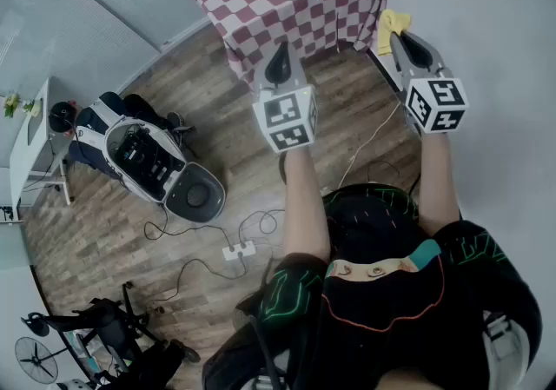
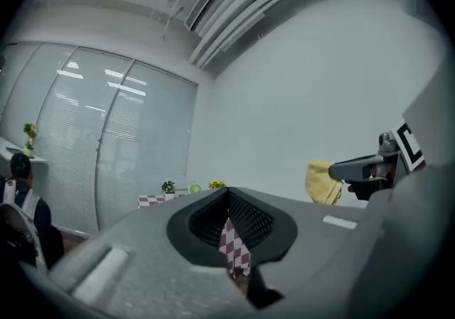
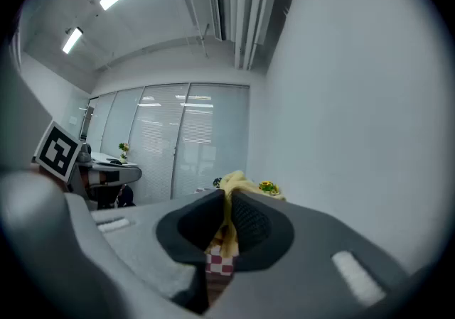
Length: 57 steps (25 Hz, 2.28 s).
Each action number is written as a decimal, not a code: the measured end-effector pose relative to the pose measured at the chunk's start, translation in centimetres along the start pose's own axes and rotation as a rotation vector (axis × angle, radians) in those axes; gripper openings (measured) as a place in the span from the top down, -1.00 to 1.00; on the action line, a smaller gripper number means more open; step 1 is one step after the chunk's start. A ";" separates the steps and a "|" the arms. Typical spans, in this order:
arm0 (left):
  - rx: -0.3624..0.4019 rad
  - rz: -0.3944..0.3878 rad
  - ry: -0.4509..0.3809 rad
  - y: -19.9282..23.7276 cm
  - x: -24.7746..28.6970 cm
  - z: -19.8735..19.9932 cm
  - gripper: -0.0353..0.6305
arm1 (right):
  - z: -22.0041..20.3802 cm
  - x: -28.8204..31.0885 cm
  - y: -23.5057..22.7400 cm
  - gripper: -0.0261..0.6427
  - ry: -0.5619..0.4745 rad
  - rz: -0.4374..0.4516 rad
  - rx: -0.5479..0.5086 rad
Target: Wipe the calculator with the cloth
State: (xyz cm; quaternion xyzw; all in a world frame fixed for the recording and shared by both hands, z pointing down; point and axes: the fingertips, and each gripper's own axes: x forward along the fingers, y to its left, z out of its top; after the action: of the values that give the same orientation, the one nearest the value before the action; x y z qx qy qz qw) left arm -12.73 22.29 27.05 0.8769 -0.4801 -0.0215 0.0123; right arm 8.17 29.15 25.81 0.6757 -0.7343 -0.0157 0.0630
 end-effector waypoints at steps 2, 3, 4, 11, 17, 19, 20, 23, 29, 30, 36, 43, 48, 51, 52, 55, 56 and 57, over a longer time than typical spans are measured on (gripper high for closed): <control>-0.002 0.002 0.002 0.1 0.2 0.1 0.86 | 0.0 0.1 0.0 0.82 0.003 0.000 -0.005; -0.002 0.000 0.001 0.1 0.3 0.1 0.86 | 0.0 0.1 -0.1 0.82 0.003 -0.003 -0.008; 0.000 -0.005 -0.001 0.0 0.5 0.0 0.86 | 0.0 0.1 -0.2 0.82 0.002 -0.010 -0.009; -0.058 -0.061 -0.036 -1.1 1.4 -0.2 0.86 | -1.0 -0.1 -1.8 0.82 0.022 -0.057 0.031; -0.077 -0.047 0.002 -0.5 3.1 -1.8 0.86 | -1.9 1.8 -2.8 0.82 0.054 -0.056 0.042; -0.105 -0.040 0.011 0.0 3.7 -2.6 0.86 | -2.6 3.0 -2.8 0.82 0.064 -0.043 0.039; -0.108 -0.033 0.018 0.3 4.2 -3.1 0.86 | -3.0 3.7 -2.8 0.82 0.069 -0.036 0.038; -0.088 -0.001 0.024 2.0 6.1 -4.0 0.86 | -3.9 6.6 -3.2 0.82 0.078 -0.016 0.042; -0.091 0.032 0.045 4.8 11.9 -5.0 0.86 | -3.7 14.0 -5.0 0.82 0.067 0.008 0.078; -0.101 0.041 0.058 5.3 13.2 -5.6 0.86 | -3.7 15.4 -5.1 0.82 0.066 0.024 0.076; -0.152 0.105 0.145 6.8 19.4 -9.4 0.86 | -5.9 22.4 -8.9 0.81 0.130 0.070 0.080; -0.105 0.098 0.242 7.4 28.7 -11.4 0.86 | -8.6 30.7 -15.6 0.81 0.162 0.043 0.207; -0.088 0.077 0.243 7.1 35.2 -10.4 0.86 | -9.2 36.1 -18.7 0.81 0.156 0.078 0.285; -0.069 0.067 0.250 6.7 38.0 -10.2 0.86 | -9.1 38.2 -19.9 0.81 0.139 0.107 0.320; -0.062 0.064 0.256 6.6 38.7 -10.4 0.86 | -9.2 38.8 -20.2 0.81 0.138 0.113 0.324; -0.060 0.068 0.270 6.9 40.1 -10.9 0.86 | -9.8 40.3 -20.9 0.81 0.149 0.120 0.332; -0.059 0.070 0.273 7.1 40.5 -11.0 0.86 | -9.9 40.8 -21.2 0.81 0.152 0.117 0.336; -0.059 0.071 0.277 7.3 40.9 -11.2 0.86 | -10.0 41.3 -21.4 0.81 0.154 0.114 0.338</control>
State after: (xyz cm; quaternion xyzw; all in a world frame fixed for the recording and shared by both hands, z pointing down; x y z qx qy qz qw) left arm 3.69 -16.07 37.46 0.8532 -0.5036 0.0860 0.1049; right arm 27.24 -13.16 36.37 0.6331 -0.7567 0.1633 0.0054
